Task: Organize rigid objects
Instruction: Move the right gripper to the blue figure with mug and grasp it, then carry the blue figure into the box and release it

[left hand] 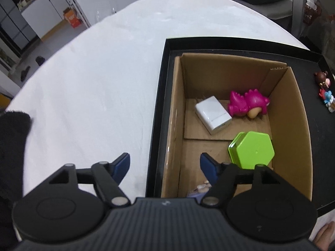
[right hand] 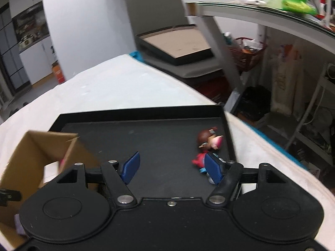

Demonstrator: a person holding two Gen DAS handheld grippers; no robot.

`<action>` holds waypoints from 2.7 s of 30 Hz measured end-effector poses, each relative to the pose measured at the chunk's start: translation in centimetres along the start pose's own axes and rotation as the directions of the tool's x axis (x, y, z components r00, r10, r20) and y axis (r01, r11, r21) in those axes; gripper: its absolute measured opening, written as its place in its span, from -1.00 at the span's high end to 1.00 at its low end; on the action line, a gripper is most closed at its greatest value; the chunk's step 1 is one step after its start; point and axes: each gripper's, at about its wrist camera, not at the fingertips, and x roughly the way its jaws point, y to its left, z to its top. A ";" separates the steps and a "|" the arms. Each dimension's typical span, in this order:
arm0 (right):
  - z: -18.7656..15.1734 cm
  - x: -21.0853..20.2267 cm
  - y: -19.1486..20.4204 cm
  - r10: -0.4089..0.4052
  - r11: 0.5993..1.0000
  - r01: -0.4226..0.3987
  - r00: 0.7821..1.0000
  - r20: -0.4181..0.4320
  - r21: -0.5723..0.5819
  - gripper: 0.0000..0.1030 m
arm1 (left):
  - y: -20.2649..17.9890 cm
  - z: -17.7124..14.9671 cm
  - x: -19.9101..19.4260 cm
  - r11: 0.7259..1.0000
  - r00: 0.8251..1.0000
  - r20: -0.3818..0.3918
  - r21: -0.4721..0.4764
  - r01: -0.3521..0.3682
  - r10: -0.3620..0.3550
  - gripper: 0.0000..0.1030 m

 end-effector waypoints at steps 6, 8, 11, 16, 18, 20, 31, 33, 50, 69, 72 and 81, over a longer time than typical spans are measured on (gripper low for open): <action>0.1 2.1 -2.5 -0.024 0.999 0.023 1.000 0.010 0.044 -0.28 | -0.7 0.6 0.2 0.999 0.999 0.015 -0.005 -0.046 0.046 -0.47; 0.0 3.1 -2.9 -0.024 0.999 0.025 1.000 -0.008 0.036 -0.22 | -0.8 0.8 0.3 0.998 0.998 0.018 -0.009 -0.061 0.061 -0.47; -0.4 4.4 -3.0 -0.007 1.000 0.008 0.999 -0.040 0.016 -0.18 | -0.8 0.8 0.4 0.996 0.996 0.015 -0.020 -0.085 0.085 -0.47; -0.5 5.9 -2.3 -0.017 0.997 0.014 0.999 -0.037 -0.076 -0.18 | -1.1 0.8 0.1 0.996 0.996 0.024 -0.019 -0.088 0.088 -0.48; -0.5 6.5 -2.1 -0.035 0.995 0.031 0.999 -0.041 -0.098 -0.18 | -1.2 0.8 0.1 0.996 0.996 0.027 -0.021 -0.086 0.087 -0.48; -0.6 7.1 -2.4 -0.057 0.994 0.051 0.997 -0.059 -0.099 -0.15 | -1.4 0.8 0.1 0.996 0.996 0.029 -0.017 -0.086 0.087 -0.48; -1.5 7.3 -3.2 -0.063 0.996 0.049 0.979 -0.192 -0.075 0.28 | -1.4 0.3 0.0 0.995 0.995 0.034 -0.021 -0.095 0.096 -0.48; -1.7 7.0 -3.3 -0.056 0.997 0.044 0.978 -0.202 -0.061 0.29 | -1.5 -0.1 -0.1 0.995 0.995 0.034 -0.020 -0.096 0.097 -0.48; 0.7 2.1 -2.1 0.035 0.999 -0.032 0.997 -0.071 0.041 0.29 | -1.1 -0.8 -0.9 0.997 0.997 0.048 -0.043 -0.061 0.063 -0.48; 3.0 -2.2 4.1 0.238 0.970 -0.233 0.968 0.080 -0.071 0.29 | 0.1 -1.5 0.1 0.998 0.996 0.087 -0.057 0.037 -0.031 0.06; 3.0 -2.4 5.4 0.278 0.957 -0.267 0.956 0.097 -0.112 0.29 | 0.3 -1.5 0.5 0.997 0.995 0.082 -0.063 0.052 -0.047 0.32; 3.3 -2.5 7.7 0.409 0.909 -0.397 0.908 0.093 -0.130 0.29 | 1.1 -1.4 1.1 0.992 0.990 0.088 -0.060 0.111 -0.106 0.76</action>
